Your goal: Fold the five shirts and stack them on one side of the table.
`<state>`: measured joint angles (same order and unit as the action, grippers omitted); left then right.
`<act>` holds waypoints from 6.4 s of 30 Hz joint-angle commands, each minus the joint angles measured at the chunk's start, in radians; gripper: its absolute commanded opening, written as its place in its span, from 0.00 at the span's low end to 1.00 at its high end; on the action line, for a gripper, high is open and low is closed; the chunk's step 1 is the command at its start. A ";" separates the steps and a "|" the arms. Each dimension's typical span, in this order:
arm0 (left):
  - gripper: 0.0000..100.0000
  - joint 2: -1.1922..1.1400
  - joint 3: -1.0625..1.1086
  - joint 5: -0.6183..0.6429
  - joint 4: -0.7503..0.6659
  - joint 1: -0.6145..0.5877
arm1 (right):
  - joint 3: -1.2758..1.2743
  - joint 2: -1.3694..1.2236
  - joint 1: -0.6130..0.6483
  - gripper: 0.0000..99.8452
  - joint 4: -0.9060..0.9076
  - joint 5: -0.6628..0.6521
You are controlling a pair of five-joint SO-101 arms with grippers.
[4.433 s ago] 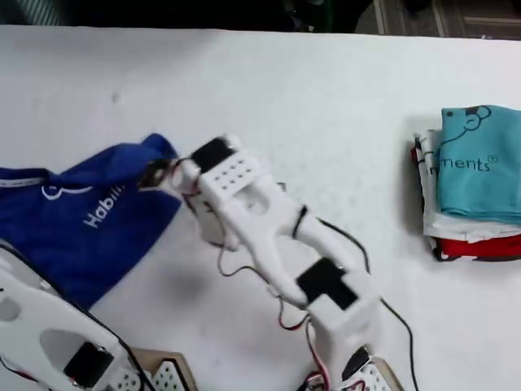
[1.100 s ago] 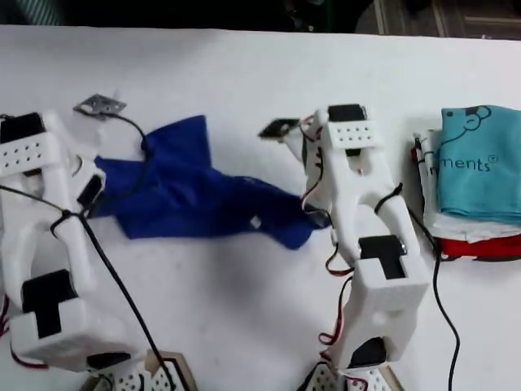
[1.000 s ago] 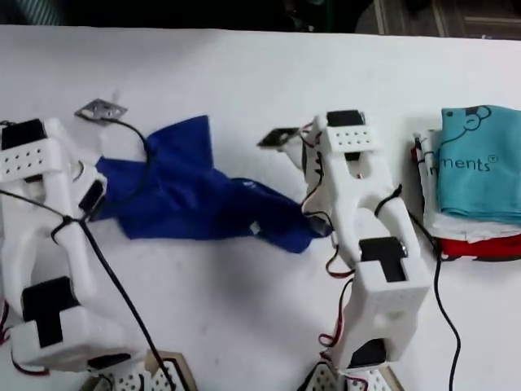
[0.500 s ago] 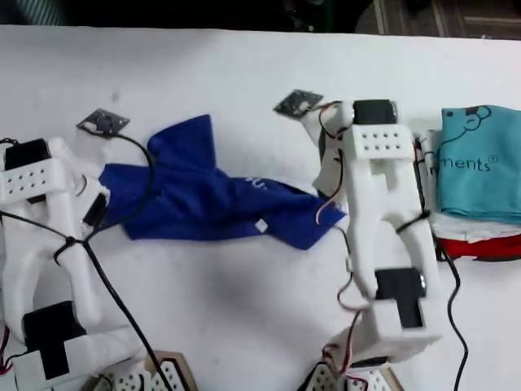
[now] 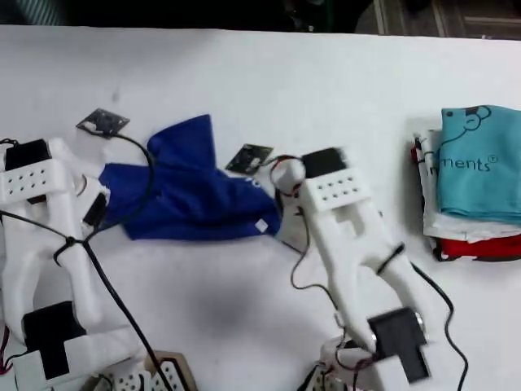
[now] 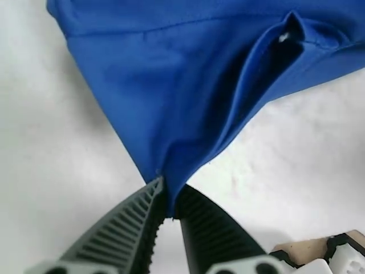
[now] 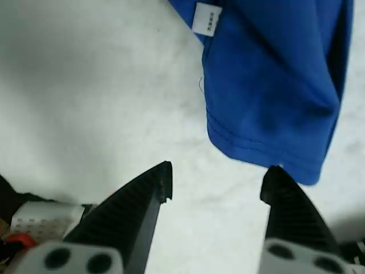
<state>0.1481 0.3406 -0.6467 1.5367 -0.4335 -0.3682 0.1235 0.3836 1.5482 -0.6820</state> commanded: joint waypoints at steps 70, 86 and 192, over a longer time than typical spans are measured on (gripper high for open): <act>0.21 0.464 -0.037 0.005 0.183 0.077 | 0.339 0.217 -0.541 0.02 -0.008 -0.269; 0.21 0.185 0.265 0.000 -0.115 0.512 | 0.258 0.225 -0.524 0.02 -0.008 -0.265; 0.02 0.392 -1.364 -0.212 0.118 0.004 | 0.470 0.863 -0.616 0.02 -0.134 -0.212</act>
<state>0.5930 -1.0986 -0.8493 1.7085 -0.4227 0.1933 0.9858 -0.2348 1.5129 -0.8892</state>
